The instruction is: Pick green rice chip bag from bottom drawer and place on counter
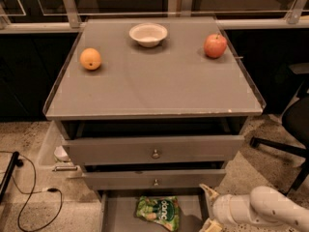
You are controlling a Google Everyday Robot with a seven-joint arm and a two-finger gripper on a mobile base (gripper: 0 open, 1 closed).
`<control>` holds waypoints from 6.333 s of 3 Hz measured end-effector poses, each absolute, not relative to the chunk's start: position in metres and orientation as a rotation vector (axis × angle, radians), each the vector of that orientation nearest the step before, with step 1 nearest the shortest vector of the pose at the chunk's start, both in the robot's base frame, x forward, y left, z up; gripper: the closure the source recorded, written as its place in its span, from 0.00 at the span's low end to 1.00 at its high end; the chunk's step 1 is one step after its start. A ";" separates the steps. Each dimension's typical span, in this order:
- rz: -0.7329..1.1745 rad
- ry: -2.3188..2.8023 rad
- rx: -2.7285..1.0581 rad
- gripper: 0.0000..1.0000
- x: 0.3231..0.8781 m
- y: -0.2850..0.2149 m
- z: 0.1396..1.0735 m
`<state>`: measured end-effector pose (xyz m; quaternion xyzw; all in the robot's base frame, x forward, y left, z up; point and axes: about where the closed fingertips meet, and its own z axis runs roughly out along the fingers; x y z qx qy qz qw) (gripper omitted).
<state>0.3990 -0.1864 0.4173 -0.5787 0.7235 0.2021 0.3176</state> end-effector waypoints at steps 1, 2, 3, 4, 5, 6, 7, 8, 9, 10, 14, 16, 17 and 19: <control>0.533 1.841 -1.491 0.00 0.405 -0.154 0.380; 0.533 1.841 -1.491 0.00 0.405 -0.154 0.380; 0.509 1.866 -1.493 0.00 0.410 -0.145 0.360; 0.471 1.903 -1.516 0.00 0.420 -0.133 0.322; 0.454 1.940 -1.540 0.00 0.431 -0.121 0.283; 0.456 1.946 -1.545 0.00 0.439 -0.114 0.254; 0.464 1.933 -1.540 0.00 0.448 -0.109 0.230; 0.470 1.911 -1.501 0.00 0.457 -0.104 0.207; 0.486 1.889 -1.461 0.00 0.463 -0.096 0.187; 0.496 1.872 -1.438 0.00 0.469 -0.088 0.169; 0.516 1.852 -1.416 0.27 0.486 -0.075 0.143; 0.516 1.852 -1.416 0.73 0.486 -0.075 0.143; 0.516 1.852 -1.416 0.96 0.486 -0.075 0.143; 0.516 1.852 -1.416 1.00 0.486 -0.075 0.143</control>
Offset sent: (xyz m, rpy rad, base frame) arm 0.0059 0.0242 -0.0267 0.0356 -0.0445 0.0023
